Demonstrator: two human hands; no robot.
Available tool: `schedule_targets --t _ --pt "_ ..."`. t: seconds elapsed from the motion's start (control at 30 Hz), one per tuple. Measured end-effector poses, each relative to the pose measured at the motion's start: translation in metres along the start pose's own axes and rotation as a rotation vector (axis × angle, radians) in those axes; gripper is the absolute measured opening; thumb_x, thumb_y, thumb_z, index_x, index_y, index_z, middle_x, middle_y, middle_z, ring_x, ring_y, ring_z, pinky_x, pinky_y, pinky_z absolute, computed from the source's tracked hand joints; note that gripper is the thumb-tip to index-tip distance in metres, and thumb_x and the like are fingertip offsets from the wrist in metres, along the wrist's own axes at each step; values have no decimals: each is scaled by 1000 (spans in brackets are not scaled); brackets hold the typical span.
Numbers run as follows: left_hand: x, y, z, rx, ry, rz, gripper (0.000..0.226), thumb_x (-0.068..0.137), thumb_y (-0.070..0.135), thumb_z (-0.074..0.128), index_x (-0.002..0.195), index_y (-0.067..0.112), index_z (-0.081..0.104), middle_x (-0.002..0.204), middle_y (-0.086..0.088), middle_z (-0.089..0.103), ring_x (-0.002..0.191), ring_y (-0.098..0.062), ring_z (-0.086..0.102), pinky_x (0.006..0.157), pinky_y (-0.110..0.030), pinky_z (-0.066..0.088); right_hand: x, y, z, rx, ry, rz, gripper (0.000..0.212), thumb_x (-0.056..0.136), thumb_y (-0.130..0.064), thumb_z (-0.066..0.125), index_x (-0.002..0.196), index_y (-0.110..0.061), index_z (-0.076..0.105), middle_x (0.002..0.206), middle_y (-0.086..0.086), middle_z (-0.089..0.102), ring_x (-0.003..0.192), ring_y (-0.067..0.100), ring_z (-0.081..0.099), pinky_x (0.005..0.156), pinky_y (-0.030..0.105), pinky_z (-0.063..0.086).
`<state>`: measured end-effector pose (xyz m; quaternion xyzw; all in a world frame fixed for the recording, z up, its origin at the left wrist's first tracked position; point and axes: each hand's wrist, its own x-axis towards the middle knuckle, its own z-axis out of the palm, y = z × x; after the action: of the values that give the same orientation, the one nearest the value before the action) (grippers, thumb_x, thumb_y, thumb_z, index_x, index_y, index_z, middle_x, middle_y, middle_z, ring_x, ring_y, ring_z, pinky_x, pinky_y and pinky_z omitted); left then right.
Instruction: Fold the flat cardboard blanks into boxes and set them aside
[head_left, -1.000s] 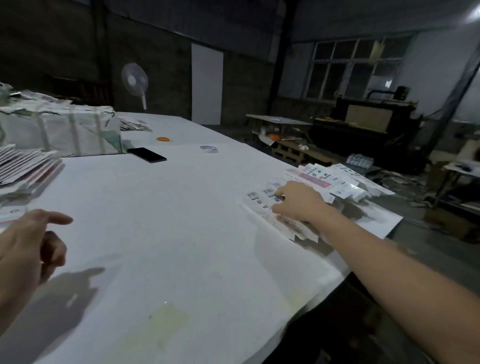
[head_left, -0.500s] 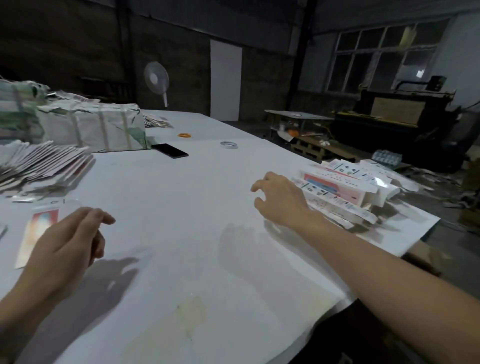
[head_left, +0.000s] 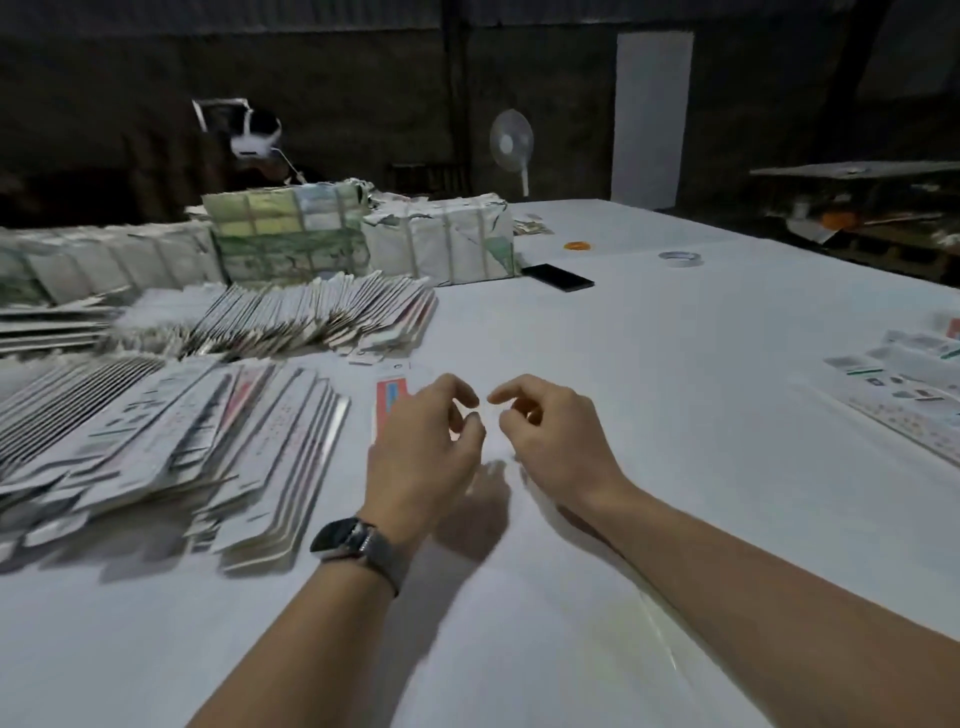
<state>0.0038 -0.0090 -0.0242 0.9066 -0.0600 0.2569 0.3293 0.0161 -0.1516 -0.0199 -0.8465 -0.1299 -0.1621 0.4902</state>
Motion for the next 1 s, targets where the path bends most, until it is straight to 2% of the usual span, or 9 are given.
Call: schedule_targets --t 0.07,0.17,0.37,0.57,0.67,0.73,0.83,0.93,1.0 --pt "6 -14 -3 233 18 -63 30 93 39 59 121 28 58 115 4 65 118 -27 50 92 -41 43 0 6 1 35 23 -23 29 87 -8 58 85 -34 69 56 -15 57 56 4 51 60 17 40" --pt "7 -29 -6 476 -179 -275 61 93 62 49 142 28 42 144 -4 53 136 -35 41 111 -52 32 1 9 -1 51 16 -22 33 87 -6 58 80 -37 65 52 -19 55 55 4 50 57 14 38" --pt "11 -19 -6 435 -210 -256 59 84 54 60 133 28 42 120 -4 61 107 -32 61 71 -35 37 0 10 -1 102 8 -9 31 87 -5 57 80 -34 65 50 -19 53 53 4 49 54 13 37" --pt "3 1 -8 452 -187 -82 49 83 27 59 127 26 37 83 3 52 79 -35 55 55 -35 30 3 15 -2 161 37 16 29 87 -4 55 82 -29 68 52 -20 53 50 5 46 51 14 36" --pt "7 2 -14 435 -79 -1 48 90 15 51 134 24 35 95 -5 65 82 -38 58 60 -39 37 5 18 -2 194 47 36 29 89 -6 55 84 -32 67 55 -21 54 51 4 46 52 15 39" --pt "8 0 -19 293 42 66 52 90 5 51 138 22 39 108 -10 72 82 -36 62 59 -38 40 8 19 -2 253 65 73 25 91 -10 58 92 -34 66 63 -20 57 58 4 49 57 19 43" --pt "7 8 -17 -224 110 -1 50 93 3 55 138 22 47 105 7 71 66 -6 67 48 -16 48 13 17 -4 404 71 207 27 96 -27 61 122 -34 56 91 -13 59 85 12 60 71 33 48" --pt "5 10 -13 -784 -78 -229 60 82 8 54 139 26 44 90 7 71 68 -7 72 50 -21 52 18 13 -10 542 49 308 45 99 -34 58 141 -33 43 109 -2 68 95 17 68 71 37 54" --pt "4 8 -11 -852 -237 -287 67 77 7 53 141 25 45 78 8 68 67 -11 70 52 -27 53 17 12 -13 632 25 306 39 100 -27 57 138 -31 48 104 -1 76 90 17 73 75 40 59"
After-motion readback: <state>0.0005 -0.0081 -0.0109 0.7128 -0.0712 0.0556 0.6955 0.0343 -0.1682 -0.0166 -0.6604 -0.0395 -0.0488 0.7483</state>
